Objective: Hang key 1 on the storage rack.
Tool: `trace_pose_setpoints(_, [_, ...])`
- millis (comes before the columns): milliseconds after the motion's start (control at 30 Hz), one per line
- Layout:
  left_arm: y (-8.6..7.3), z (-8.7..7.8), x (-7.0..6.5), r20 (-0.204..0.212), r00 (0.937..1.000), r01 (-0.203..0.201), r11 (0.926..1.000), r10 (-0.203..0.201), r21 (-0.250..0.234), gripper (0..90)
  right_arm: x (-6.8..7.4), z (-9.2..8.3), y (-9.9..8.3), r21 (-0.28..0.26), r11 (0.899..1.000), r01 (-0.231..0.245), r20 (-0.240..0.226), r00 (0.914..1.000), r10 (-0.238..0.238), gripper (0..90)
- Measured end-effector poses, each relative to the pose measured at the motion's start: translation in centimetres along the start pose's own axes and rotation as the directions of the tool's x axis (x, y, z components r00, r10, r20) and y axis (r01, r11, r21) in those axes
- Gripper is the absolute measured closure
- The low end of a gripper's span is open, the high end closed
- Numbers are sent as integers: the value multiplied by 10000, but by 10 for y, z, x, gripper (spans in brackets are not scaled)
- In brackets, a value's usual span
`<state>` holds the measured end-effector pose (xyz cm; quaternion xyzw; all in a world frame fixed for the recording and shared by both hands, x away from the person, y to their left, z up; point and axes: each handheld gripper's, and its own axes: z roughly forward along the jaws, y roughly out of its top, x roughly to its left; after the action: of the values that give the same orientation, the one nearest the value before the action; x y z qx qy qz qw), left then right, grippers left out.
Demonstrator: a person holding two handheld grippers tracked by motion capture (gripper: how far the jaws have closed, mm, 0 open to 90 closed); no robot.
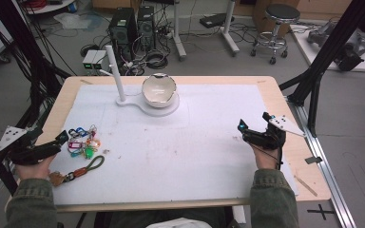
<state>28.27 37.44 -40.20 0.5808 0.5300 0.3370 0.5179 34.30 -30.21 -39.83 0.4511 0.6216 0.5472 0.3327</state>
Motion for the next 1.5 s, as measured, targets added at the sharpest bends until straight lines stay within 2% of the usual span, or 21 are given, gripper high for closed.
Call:
trace_pose_setpoints(567, [0,0,0,105,9998,145,9997,-147,170,17,0,2,-2,149,9999,-45,-51,10000,46,6])
trace_pose_setpoints(767, [1,-1,0,269,9995,176,9994,-184,283,17,1,3,-2,231,9997,-128,-74,9999,130,6])
trace_pose_setpoints(833, [1,-2,-1,320,9993,195,9993,-205,319,17,0,3,-2,223,9998,-16,-119,9999,19,6])
trace_pose_setpoints(1100, [1,-2,-5,626,9980,-59,9973,13,738,17,1,4,-3,267,9996,7,-205,9998,-1,6])
trace_pose_setpoints(1267, [-2,-1,-10,791,9961,-484,9921,394,1157,17,1,6,-3,318,9995,-7,-294,9996,17,6])
trace_pose_setpoints(1500, [-3,-2,-14,1051,9928,-729,9856,572,1524,17,2,6,-3,391,9992,108,-330,9994,-95,6])
